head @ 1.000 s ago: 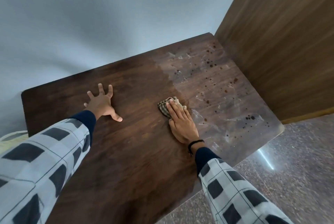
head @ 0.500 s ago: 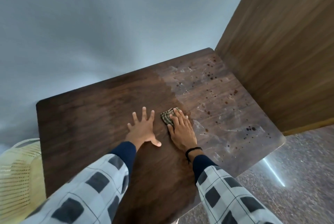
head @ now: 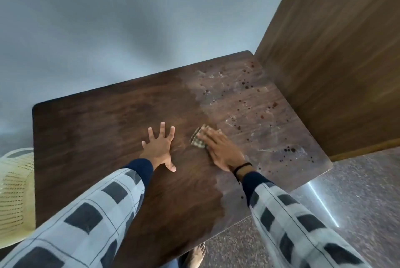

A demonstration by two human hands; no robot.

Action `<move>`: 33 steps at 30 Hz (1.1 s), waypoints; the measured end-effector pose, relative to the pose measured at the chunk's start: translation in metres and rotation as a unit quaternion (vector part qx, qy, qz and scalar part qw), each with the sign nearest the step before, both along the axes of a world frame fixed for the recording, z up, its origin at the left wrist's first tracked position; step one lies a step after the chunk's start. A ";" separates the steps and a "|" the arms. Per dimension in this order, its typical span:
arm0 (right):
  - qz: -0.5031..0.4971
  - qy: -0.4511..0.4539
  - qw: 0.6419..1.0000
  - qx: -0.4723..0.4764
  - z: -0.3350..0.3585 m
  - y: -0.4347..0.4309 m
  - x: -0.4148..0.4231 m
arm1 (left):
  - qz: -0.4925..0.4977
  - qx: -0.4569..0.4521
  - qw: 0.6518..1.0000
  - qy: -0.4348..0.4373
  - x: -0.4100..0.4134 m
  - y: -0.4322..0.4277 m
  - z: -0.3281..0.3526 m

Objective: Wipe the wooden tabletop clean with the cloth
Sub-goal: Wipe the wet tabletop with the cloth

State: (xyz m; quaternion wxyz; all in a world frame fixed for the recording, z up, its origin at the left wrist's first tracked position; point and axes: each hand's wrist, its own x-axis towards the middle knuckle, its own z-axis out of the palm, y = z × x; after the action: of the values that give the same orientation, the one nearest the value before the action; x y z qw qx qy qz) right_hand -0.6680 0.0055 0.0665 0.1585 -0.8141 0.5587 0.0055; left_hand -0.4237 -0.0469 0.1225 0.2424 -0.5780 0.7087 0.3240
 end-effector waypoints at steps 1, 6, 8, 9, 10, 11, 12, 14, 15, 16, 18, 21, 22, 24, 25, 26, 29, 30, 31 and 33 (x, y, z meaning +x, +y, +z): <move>-0.058 -0.022 0.998 -0.001 0.002 -0.007 0.001 | 0.003 0.001 1.000 0.002 -0.001 0.000 0.000; -0.141 -0.054 0.988 -0.040 -0.017 0.055 0.041 | 0.006 -0.003 1.000 0.001 -0.002 0.001 0.000; -0.060 -0.055 0.995 -0.055 -0.028 0.090 0.035 | 0.008 -0.001 1.000 0.000 -0.003 0.001 -0.001; -0.015 -0.045 0.998 -0.049 -0.030 0.094 0.025 | 0.011 -0.001 1.000 0.001 -0.003 0.000 -0.002; 0.019 -0.034 0.998 -0.047 -0.031 0.087 0.014 | 0.012 -0.002 1.000 0.001 -0.003 -0.001 -0.002; 0.035 -0.020 0.998 -0.046 -0.028 0.076 0.006 | 0.012 -0.001 1.000 0.001 -0.003 -0.001 -0.002; 0.025 -0.010 0.999 -0.041 -0.023 0.062 0.002 | 0.012 0.000 1.000 0.000 -0.003 -0.002 -0.003; -0.093 -0.023 0.995 -0.027 -0.015 0.045 0.008 | 0.010 -0.004 1.000 0.000 -0.003 -0.001 -0.005; -0.165 -0.038 0.985 -0.025 -0.014 0.045 0.020 | 0.009 -0.008 1.000 0.000 -0.002 -0.001 -0.006; -0.213 -0.051 0.975 -0.024 -0.016 0.051 0.033 | 0.008 -0.009 1.000 -0.001 -0.001 -0.001 -0.007; -0.196 -0.065 0.977 -0.044 -0.024 0.084 0.056 | 0.008 -0.011 1.000 -0.003 0.000 -0.001 -0.009; -0.035 -0.058 0.996 -0.059 -0.031 0.119 0.041 | 0.008 -0.013 1.000 -0.004 0.001 -0.003 -0.013; 0.005 -0.047 0.997 -0.056 -0.030 0.112 0.028 | 0.009 -0.013 1.000 -0.005 0.001 -0.004 -0.013; 0.006 -0.031 0.998 -0.051 -0.020 0.087 0.012 | 0.011 -0.011 1.000 -0.004 0.001 -0.005 -0.015; -0.043 -0.039 0.997 -0.043 -0.016 0.075 0.010 | 0.013 -0.010 1.000 -0.003 0.002 -0.005 -0.016; -0.103 -0.051 0.993 -0.034 -0.013 0.069 0.015 | 0.012 -0.011 1.000 -0.003 0.002 -0.004 -0.017; -0.184 -0.074 0.979 -0.039 -0.022 0.093 0.045 | 0.004 -0.018 1.000 -0.007 0.004 -0.004 -0.020; -0.143 -0.077 0.986 -0.046 -0.028 0.111 0.049 | 0.004 -0.018 1.000 -0.007 0.004 -0.004 -0.020; -0.082 -0.077 0.992 -0.048 -0.031 0.126 0.047 | 0.005 -0.017 1.000 -0.008 0.004 -0.004 -0.020; 0.032 -0.056 0.997 -0.048 -0.033 0.125 0.022 | 0.006 -0.014 1.000 -0.008 0.003 -0.006 -0.020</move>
State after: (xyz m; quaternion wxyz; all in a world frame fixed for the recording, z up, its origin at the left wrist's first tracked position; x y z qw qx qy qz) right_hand -0.6463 0.1306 0.0338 0.1498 -0.8371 0.5225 -0.0621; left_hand -0.4207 -0.0527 0.1020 0.2382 -0.5883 0.7075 0.3109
